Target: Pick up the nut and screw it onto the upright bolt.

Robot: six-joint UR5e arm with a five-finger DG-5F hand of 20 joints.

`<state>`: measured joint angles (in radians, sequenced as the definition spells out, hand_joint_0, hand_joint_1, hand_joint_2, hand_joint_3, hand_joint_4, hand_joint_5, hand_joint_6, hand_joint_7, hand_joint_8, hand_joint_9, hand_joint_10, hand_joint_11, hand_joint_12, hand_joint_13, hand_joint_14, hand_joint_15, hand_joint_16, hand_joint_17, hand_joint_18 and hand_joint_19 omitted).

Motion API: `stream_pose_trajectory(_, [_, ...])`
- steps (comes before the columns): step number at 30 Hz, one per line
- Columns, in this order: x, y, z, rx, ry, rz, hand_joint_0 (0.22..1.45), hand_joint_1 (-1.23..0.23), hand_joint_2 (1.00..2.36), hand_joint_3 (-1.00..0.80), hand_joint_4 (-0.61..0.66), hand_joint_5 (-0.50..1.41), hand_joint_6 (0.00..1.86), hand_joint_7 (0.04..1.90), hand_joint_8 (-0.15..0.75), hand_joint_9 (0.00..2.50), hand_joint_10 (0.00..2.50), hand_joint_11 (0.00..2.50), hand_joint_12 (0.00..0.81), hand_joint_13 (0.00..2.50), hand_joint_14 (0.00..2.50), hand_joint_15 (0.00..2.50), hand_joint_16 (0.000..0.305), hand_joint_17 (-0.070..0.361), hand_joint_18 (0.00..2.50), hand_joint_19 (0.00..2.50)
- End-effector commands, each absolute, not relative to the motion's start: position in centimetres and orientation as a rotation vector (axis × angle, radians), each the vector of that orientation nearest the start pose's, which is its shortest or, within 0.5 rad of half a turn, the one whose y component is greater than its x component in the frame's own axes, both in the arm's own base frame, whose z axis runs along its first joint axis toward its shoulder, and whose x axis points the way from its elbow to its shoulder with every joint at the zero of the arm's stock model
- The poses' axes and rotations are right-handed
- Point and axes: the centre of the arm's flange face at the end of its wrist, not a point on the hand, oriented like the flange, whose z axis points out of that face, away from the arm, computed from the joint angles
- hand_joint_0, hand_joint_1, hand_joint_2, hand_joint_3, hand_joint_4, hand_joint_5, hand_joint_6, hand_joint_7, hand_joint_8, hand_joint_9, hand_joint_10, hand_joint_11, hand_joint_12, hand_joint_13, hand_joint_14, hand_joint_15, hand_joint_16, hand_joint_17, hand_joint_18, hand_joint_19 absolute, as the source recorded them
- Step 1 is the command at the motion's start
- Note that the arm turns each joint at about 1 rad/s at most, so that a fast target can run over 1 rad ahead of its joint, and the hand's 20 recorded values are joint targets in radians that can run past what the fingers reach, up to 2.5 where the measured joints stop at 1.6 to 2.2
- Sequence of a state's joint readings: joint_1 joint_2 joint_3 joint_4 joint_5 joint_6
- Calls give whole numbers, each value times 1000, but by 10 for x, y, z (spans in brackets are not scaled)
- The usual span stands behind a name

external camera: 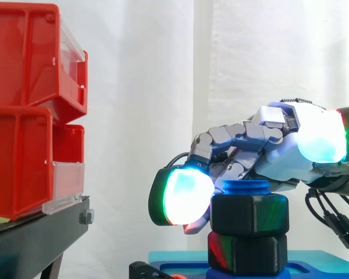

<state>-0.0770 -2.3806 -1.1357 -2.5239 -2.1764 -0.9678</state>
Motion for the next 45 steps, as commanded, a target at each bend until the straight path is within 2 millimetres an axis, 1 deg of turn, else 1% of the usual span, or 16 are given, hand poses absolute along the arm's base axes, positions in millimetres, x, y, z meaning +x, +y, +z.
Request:
stream_pose_trajectory(1, [767,-140,237,-70,1412,835,427,-268,1000,-500,249,-95,504,1122,304,808,0,0,278,554,0,0,25,56,211,0])
stream_pose_trajectory(7, [767,-145,236,-73,1410,829,430,-270,1000,-500,253,-81,504,1195,306,823,0,0,273,562,0,0,24,55,218,0])
stream_pose_trajectory(13, [762,-157,235,-91,1413,821,437,-271,1000,-500,247,-62,503,1261,309,842,0,0,265,567,0,0,24,53,228,0])
stream_pose_trajectory(21, [759,-164,234,-97,1416,813,446,-274,1000,-500,256,-30,503,1332,308,882,0,0,255,583,0,0,22,48,239,0])
stream_pose_trajectory(23, [755,-165,226,-93,1428,812,448,-274,1000,-500,259,-27,503,1351,306,883,0,0,253,585,0,0,21,47,241,0])
stream_pose_trajectory(24, [755,-165,226,-93,1428,812,448,-276,1000,-500,266,-22,502,1362,307,892,0,0,251,588,0,0,21,47,242,0])
stream_pose_trajectory(26, [750,-168,215,-89,1431,809,449,-275,1000,-500,257,-15,502,1383,306,897,0,0,248,590,0,0,21,47,245,0])
stream_pose_trajectory(29, [748,-168,210,-98,1407,807,450,-275,1000,-500,252,-8,502,1406,307,915,0,0,246,593,0,0,21,46,249,0])
stream_pose_trajectory(38, [747,-171,211,-105,1396,817,454,-279,1000,-500,238,15,501,1451,304,953,0,0,240,605,0,0,20,45,261,0])
stream_pose_trajectory(45, [748,-172,212,-107,1394,816,457,-280,1000,-500,220,21,519,1425,296,992,0,0,236,616,0,0,19,43,273,0])
